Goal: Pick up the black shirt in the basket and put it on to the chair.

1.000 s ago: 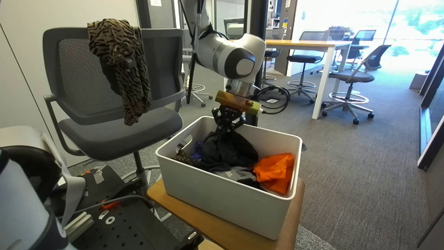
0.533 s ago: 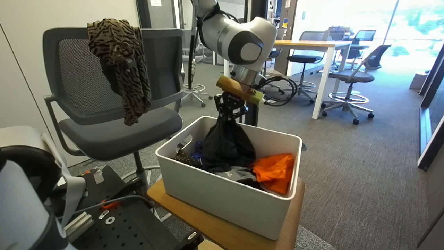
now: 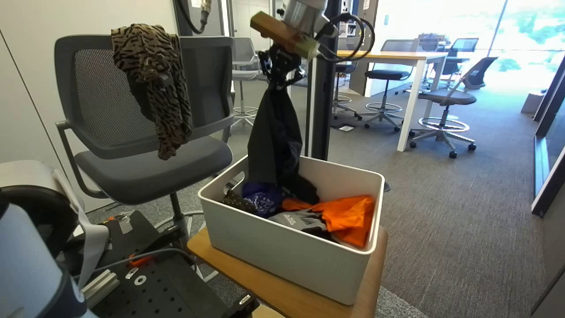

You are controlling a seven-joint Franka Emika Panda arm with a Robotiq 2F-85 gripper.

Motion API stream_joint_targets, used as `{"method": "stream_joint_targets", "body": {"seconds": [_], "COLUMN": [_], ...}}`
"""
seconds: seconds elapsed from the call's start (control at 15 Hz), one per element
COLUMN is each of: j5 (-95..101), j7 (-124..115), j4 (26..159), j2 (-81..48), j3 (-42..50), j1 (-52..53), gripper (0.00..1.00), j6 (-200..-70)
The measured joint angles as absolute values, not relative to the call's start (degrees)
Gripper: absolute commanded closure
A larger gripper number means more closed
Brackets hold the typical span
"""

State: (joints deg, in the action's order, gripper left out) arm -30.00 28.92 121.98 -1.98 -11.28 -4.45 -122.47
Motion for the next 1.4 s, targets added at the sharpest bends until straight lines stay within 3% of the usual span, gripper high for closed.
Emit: {"method": "stream_joint_targets", "body": {"seconds": [0.73,1.4], "j5": [-26.85,-8.84], "j7": [2.98,-16.85], "j4": [120.55,114.45], "j2": [22.17,17.47], "j3": [-11.85,-28.31], "j1": [7.94,14.43], "gripper": [0.91,0.91], "j6": [-120.38,-120.93]}}
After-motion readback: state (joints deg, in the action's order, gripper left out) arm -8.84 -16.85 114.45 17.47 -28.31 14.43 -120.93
